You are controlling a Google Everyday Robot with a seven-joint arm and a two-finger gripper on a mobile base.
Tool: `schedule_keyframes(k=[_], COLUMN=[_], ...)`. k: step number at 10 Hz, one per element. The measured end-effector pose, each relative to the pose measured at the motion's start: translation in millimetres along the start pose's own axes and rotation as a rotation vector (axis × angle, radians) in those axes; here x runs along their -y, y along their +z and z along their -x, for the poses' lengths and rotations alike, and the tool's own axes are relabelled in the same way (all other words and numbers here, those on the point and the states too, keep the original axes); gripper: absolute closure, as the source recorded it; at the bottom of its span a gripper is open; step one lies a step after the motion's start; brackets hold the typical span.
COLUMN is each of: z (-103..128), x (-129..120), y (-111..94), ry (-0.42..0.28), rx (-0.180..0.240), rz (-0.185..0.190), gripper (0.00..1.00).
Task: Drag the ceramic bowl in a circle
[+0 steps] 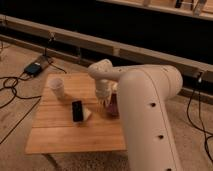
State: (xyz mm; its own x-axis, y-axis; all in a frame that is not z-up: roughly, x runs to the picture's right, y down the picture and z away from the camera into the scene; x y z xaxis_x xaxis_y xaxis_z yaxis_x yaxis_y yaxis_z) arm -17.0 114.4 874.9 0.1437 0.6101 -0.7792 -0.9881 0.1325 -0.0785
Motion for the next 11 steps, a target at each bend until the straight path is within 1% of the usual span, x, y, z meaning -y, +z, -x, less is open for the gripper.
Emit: schedule_keyframes(k=[2,3,5,7,9,11], z=[-12.5,-26.5,-52.1,-83.9,-119.6,-137.1], x=[-23.2,-34.5,-42.8,-39.6,-28.6,-11.8], y=[-3.6,-7.3,-10.1,-11.5,-13.2,-14.1], ry=[-0.064,-0.095,-0.122,-0.105,-0.057,0.001], rx=[-0.022,-0.042,-0.077,-0.122,-0.169,-0.188], rz=[0.006,0.009,0.009,0.006,0.010,0.008], gripper=[1.00,1.00,1.00,1.00,1.00,1.00])
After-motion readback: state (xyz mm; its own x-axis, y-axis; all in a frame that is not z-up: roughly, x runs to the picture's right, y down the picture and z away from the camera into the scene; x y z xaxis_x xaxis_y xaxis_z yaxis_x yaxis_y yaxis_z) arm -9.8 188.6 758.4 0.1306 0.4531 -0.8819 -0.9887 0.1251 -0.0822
